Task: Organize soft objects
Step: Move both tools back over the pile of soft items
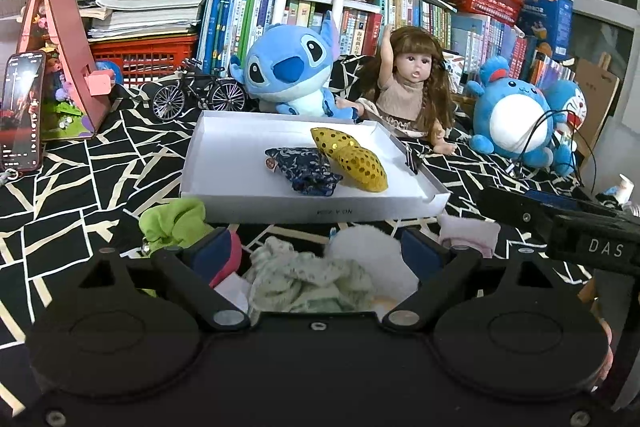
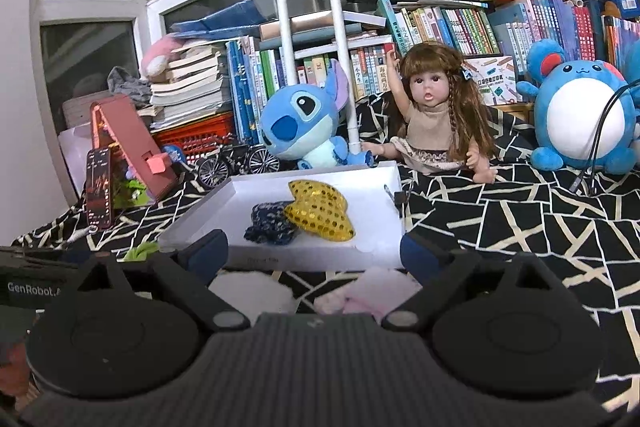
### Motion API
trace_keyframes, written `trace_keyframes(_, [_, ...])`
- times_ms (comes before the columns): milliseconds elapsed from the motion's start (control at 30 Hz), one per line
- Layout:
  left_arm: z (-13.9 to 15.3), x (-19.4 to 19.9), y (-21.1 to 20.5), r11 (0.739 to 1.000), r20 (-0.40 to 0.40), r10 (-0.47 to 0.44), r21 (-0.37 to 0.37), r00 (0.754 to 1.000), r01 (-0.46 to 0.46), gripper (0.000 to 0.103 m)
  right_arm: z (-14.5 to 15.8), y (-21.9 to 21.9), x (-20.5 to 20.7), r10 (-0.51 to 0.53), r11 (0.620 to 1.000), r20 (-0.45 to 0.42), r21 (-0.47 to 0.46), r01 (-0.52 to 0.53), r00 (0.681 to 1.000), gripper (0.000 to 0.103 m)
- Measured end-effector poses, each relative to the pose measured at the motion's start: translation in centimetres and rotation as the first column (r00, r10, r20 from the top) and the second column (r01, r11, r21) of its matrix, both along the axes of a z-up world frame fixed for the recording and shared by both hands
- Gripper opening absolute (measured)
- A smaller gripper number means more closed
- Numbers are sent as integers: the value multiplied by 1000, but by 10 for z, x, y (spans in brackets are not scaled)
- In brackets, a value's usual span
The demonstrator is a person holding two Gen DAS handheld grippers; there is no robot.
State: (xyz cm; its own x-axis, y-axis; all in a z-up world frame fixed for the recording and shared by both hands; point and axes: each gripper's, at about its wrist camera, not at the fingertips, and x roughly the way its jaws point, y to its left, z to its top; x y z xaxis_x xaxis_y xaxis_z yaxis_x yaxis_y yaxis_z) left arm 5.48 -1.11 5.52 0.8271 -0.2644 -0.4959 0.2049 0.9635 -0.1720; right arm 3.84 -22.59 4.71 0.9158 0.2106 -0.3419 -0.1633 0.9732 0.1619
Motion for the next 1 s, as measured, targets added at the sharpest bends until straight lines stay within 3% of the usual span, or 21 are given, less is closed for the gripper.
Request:
trace_keyframes(600, [-22, -50, 3, 997, 46, -8, 79, 999, 5, 96, -30, 16, -38, 78, 997, -35, -18, -79, 996, 100])
trace_keyframes(1000, [-31, -63, 8, 997, -1, -4, 82, 1000, 4, 96, -43, 30, -51, 151, 982, -89, -101, -160, 985, 98])
